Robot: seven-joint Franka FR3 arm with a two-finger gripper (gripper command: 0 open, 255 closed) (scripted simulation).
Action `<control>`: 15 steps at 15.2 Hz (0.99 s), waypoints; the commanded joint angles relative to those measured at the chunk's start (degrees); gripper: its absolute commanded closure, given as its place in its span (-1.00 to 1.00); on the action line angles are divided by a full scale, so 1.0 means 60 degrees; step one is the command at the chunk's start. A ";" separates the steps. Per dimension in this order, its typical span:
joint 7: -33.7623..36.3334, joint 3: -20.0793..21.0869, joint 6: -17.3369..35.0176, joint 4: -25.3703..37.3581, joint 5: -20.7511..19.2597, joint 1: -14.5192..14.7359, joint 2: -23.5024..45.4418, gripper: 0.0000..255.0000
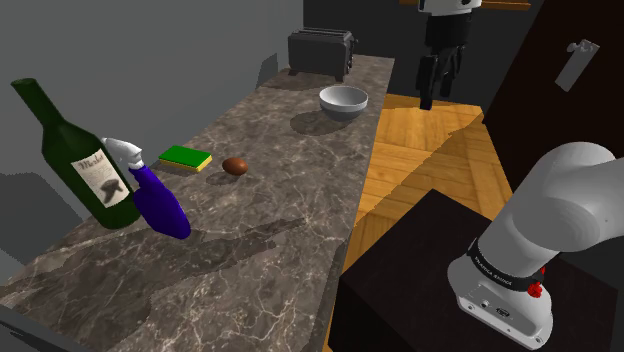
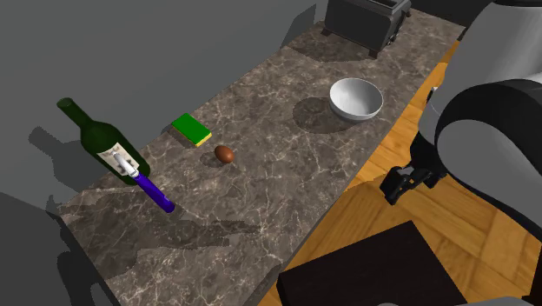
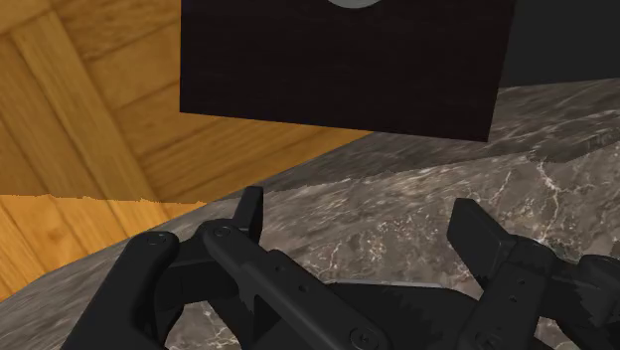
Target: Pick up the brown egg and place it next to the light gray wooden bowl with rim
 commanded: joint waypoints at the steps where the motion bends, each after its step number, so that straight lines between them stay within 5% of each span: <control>1: 0.0000 0.0000 0.0000 0.0000 0.0000 0.0000 0.0000 -1.00; 15: 0.3401 0.2371 0.3081 0.0900 0.1108 0.0492 0.3494 -1.00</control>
